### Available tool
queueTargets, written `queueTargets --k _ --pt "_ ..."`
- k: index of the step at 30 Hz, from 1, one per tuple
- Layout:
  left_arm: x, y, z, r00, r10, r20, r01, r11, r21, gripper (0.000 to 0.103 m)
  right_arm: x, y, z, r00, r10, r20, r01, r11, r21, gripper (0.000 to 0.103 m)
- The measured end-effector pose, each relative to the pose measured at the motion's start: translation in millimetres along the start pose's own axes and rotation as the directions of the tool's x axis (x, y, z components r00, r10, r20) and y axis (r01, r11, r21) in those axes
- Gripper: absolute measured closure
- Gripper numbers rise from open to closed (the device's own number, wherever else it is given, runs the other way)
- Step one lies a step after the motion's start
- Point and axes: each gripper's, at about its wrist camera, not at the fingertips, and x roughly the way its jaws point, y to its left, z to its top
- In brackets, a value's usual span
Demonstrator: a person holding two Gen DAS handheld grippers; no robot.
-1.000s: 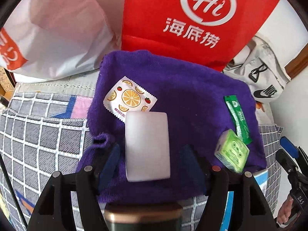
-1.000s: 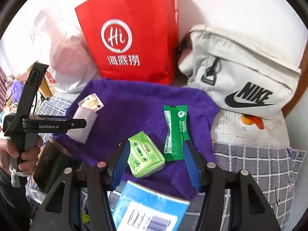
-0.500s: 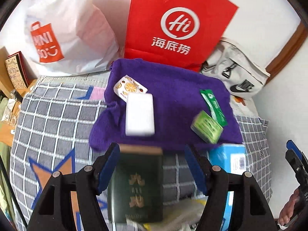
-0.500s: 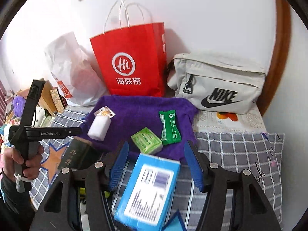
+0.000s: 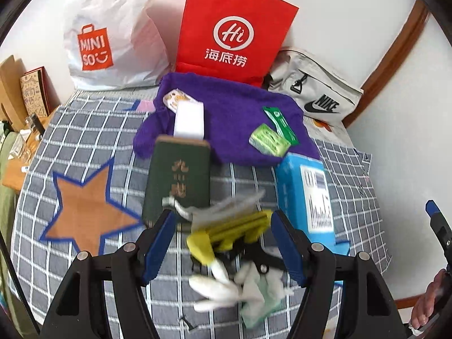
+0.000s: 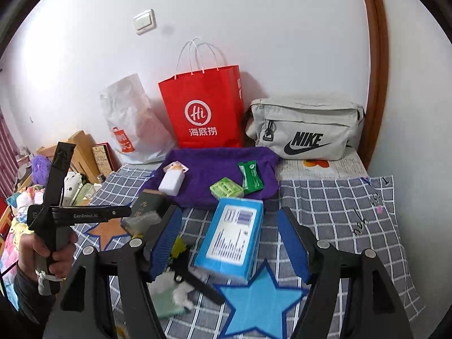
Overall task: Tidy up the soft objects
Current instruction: 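Move the left tool to the white gloves while the right tool returns to the pile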
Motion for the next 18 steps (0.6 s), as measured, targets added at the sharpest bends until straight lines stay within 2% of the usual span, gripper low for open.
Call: queueTargets --k 3,6,8,13,14,16,18 --pt "-4 1 -19 1.0 0.006 0.004 -0.006 1.0 0.002 0.035 -3 2 -20 1.0 0.006 -0.013 -0.006 1.0 -0.004 0.027" --pt "-4 10 -37 0.999 0.031 0.014 -0.032 0.999 0.006 0.035 3 4 -42 0.998 0.026 -0.056 -0.027 1.0 -0.016 0.026" --pt "1 19 -49 0.999 0.047 0.005 -0.047 0.999 -0.006 0.035 13 8 -58 0.996 0.04 -0.084 -0.043 0.999 -0.027 0.026" --pt "18 40 -73 0.999 0.029 -0.038 -0.031 0.999 -0.045 0.035 48 15 -94 0.984 0.083 -0.16 -0.089 0.996 -0.03 0.027" --pt "21 43 -76 0.999 0.024 -0.045 -0.026 0.998 -0.05 0.035 57 18 -100 0.979 0.095 -0.18 -0.103 0.994 -0.037 0.029" --pt "25 47 -82 0.999 0.014 -0.048 -0.017 0.998 -0.053 0.035 72 26 -108 0.972 0.101 -0.211 -0.117 0.991 -0.065 0.042" --pt "31 52 -86 0.998 0.012 -0.055 -0.014 0.998 -0.053 0.035 87 34 -114 0.966 0.096 -0.239 -0.124 0.987 -0.104 0.048"
